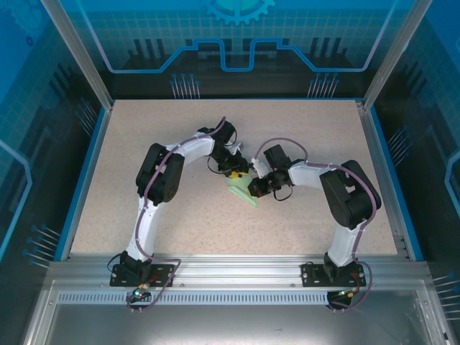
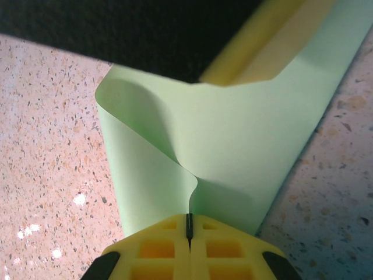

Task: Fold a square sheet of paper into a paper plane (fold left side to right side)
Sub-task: Third fold the triangle at the center of the table.

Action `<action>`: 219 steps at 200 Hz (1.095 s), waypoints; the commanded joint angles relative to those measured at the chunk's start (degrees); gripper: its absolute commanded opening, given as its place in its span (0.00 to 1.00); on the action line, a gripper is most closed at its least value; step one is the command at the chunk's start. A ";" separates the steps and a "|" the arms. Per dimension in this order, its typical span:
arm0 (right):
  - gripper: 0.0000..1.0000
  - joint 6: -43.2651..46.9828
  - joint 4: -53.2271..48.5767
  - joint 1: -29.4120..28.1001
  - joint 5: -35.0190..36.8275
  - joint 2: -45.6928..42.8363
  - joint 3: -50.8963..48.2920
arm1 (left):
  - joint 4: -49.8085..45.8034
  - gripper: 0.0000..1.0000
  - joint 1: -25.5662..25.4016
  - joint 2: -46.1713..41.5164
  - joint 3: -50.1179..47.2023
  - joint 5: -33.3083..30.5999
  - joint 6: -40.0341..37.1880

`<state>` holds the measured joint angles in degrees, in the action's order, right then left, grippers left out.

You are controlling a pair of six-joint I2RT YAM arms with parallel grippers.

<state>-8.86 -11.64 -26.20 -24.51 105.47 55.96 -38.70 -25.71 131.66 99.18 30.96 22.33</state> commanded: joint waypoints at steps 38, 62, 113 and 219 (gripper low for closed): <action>0.00 -0.50 -1.98 0.64 -1.53 -0.06 2.38 | -2.47 0.29 -0.47 2.38 -1.94 -4.28 -2.01; 0.00 -0.55 -1.94 0.88 -1.33 -0.50 2.55 | -2.46 0.28 -0.55 2.37 -2.40 -4.83 -2.23; 0.00 -0.27 -2.87 0.97 -0.54 0.88 3.69 | -2.69 0.28 -0.81 2.66 -2.23 -5.04 -2.45; 0.00 -0.28 -3.48 1.38 0.52 2.92 4.33 | -3.31 0.28 -1.16 2.73 -2.06 -5.21 -2.81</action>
<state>-9.04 -14.02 -26.09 -24.25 107.35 58.89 -38.83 -25.98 131.68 98.83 29.28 20.80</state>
